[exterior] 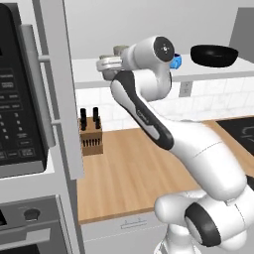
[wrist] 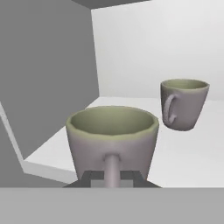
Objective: Gather all objects into one cabinet and sort the glasses and bowls to opposite sides.
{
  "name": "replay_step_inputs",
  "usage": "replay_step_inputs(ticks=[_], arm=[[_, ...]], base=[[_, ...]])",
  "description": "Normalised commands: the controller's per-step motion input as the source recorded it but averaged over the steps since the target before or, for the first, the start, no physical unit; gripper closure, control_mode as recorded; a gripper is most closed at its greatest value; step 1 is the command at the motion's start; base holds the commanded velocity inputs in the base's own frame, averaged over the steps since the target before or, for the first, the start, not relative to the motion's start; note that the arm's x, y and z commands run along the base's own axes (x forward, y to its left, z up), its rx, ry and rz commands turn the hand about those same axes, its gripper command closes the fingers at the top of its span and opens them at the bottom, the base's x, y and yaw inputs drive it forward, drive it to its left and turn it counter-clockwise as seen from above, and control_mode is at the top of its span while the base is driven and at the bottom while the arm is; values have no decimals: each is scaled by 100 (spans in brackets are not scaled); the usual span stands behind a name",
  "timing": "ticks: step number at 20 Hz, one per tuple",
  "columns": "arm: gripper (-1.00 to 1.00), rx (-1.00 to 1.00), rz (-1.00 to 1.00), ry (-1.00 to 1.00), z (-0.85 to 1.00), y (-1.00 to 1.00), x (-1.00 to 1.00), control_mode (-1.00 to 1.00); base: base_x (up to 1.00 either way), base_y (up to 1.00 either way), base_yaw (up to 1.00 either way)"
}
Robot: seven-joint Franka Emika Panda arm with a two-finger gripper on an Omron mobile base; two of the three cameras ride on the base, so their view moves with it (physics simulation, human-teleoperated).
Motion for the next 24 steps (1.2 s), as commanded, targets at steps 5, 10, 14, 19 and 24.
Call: replay_step_inputs(ticks=[5, 10, 14, 19, 24], arm=[[100, 0, 0, 4, -2, 24, 57, -100], [100, 0, 0, 1, -9, 19, 43, -100], [100, 0, 0, 1, -15, 23, 31, -100], [100, 0, 0, 0, -14, 20, 43, -100], [100, 0, 0, 0, -14, 12, 48, -100]], base=[[0, 0, 0], [0, 0, 0], [0, 0, 0], [0, 0, 0], [0, 0, 0]])
